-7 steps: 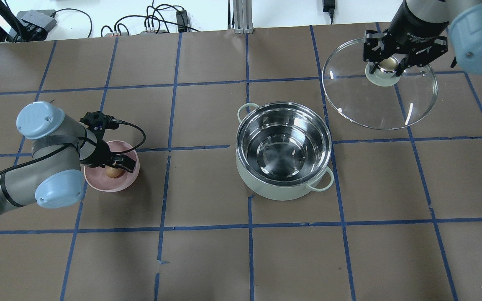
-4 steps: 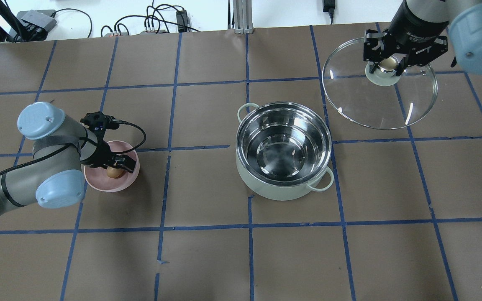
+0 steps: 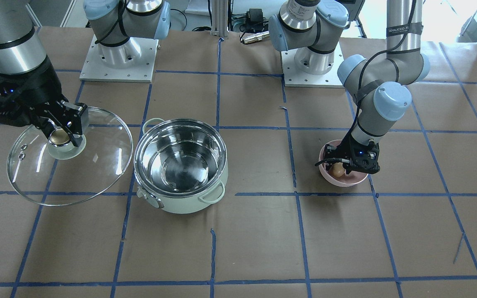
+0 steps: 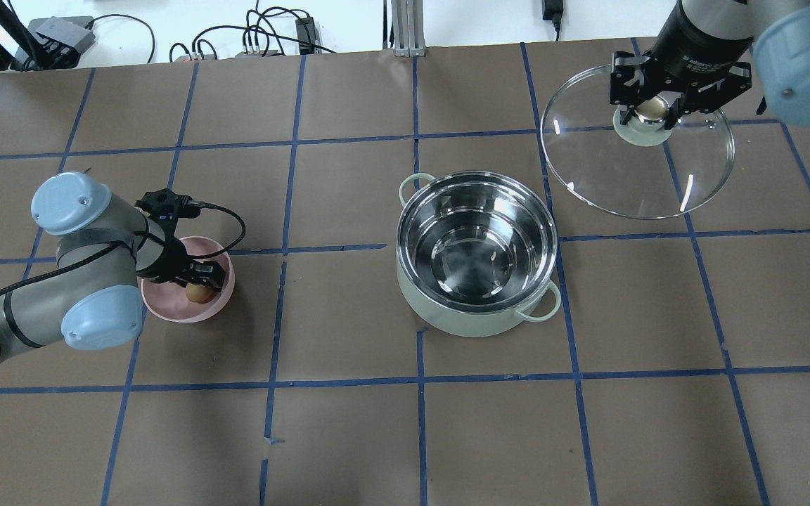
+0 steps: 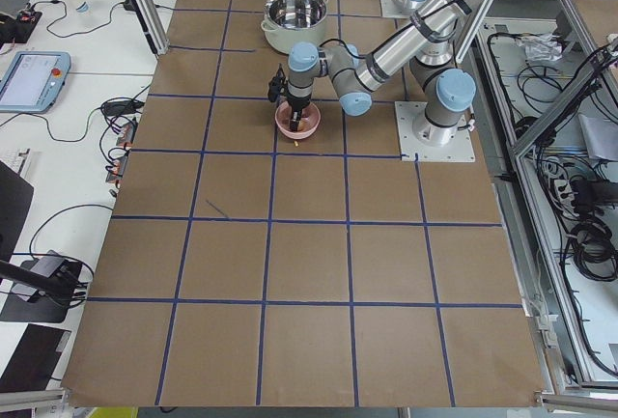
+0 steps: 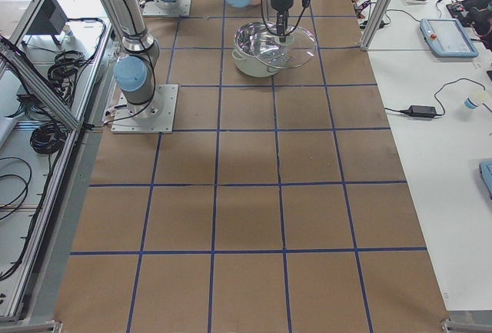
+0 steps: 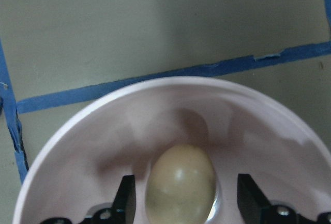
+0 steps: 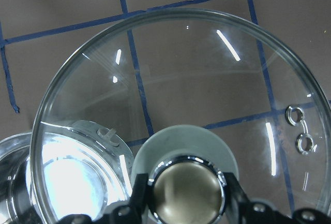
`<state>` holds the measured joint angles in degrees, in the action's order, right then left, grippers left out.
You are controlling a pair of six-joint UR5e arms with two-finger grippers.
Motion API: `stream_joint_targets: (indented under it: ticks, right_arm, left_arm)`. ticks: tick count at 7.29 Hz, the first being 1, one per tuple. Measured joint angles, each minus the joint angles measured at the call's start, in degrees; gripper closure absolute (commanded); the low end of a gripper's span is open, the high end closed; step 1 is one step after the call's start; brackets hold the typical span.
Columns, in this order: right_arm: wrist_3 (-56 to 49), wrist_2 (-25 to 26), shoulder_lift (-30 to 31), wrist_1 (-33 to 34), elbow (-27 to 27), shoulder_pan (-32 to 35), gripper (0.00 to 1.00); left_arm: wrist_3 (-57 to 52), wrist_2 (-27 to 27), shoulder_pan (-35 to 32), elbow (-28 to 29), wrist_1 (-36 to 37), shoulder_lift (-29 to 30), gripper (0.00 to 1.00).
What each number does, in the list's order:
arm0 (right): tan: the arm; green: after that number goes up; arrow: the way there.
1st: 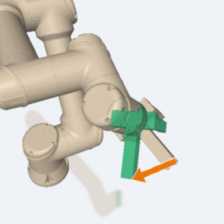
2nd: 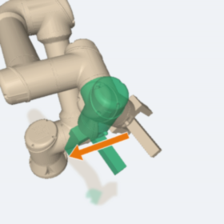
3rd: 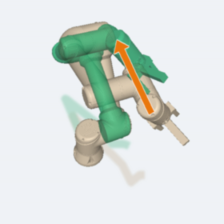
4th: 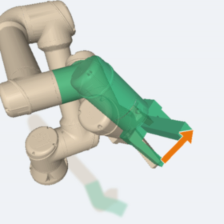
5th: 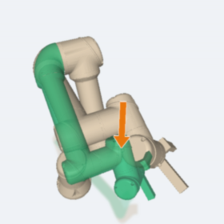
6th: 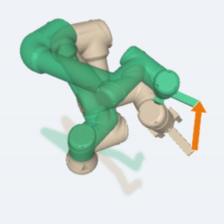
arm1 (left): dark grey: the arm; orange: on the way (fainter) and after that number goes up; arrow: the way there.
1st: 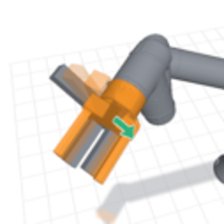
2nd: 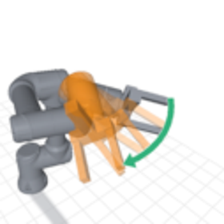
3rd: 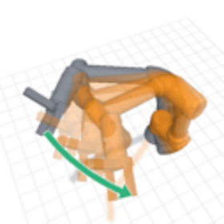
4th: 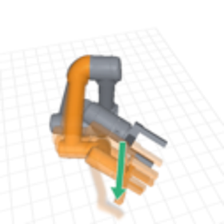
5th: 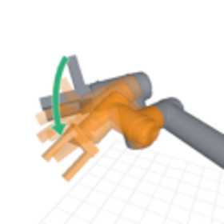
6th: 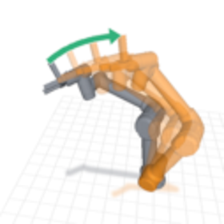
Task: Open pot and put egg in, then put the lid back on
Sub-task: 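Hold lid raised with right gripper while left gripper closes on the egg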
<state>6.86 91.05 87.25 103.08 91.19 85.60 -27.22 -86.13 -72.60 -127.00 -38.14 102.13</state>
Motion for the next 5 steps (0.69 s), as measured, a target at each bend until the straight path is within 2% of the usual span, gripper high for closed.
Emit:
stream_joint_targets:
  ticks: [1, 3, 5]
  right_arm:
    - [0.0, 0.0, 0.1, 0.0, 0.0, 0.0, 0.72]
    - [0.1, 0.0, 0.1, 0.0, 0.0, 0.1, 0.72]
    - [0.1, 0.0, 0.1, -0.1, 0.0, 0.0, 0.72]
  left_arm:
    - [-0.1, 0.1, 0.0, 0.0, 0.0, 0.2, 0.59]
    - [-0.1, 0.0, 0.0, 0.1, 0.0, 0.3, 0.73]
    - [0.0, 0.0, 0.0, 0.2, 0.0, 0.3, 0.76]
